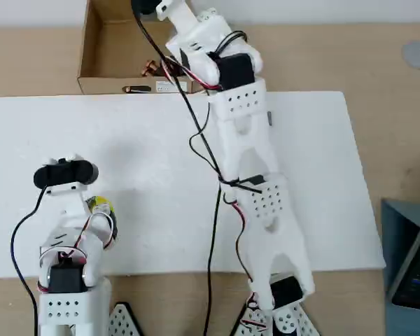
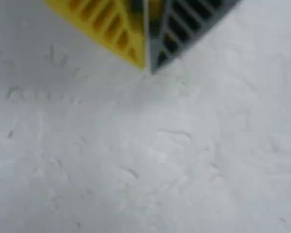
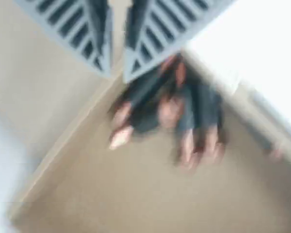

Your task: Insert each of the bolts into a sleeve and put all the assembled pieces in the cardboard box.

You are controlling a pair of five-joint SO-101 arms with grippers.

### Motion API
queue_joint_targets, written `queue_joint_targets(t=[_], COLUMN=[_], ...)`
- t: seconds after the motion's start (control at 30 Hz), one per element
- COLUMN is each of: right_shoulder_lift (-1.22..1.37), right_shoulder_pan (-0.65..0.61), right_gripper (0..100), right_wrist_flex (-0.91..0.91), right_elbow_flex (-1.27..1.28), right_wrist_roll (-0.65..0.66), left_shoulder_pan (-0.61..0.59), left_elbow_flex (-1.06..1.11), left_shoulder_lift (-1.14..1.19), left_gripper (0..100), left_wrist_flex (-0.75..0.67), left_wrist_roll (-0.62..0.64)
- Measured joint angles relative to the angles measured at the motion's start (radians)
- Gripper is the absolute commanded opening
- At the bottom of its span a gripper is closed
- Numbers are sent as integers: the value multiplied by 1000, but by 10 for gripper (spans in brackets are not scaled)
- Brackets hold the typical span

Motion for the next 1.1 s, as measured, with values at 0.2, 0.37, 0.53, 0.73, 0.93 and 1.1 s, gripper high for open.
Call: queue_joint_targets(t=[0.2,0.37,0.53,0.73,0.93,1.1], right_shoulder_lift=[-144,-292,-417,-525,-717,-956], right_shoulder_pan=[0,0,40,114,135,135], right_gripper=[9,9,9,9,9,9], right_wrist_flex=[184,336,351,351,353,353], right_elbow_flex=[-3,-3,-3,-5,63,353], right_wrist_roll=[-104,-169,-180,-180,-186,-247], left_shoulder_pan=[0,0,0,0,0,0], left_elbow_flex=[0,0,0,0,0,0], left_shoulder_lift=[0,0,0,0,0,0], left_gripper=[2,2,2,2,2,2], left_wrist_flex=[0,0,0,0,0,0], left_wrist_roll=[0,0,0,0,0,0])
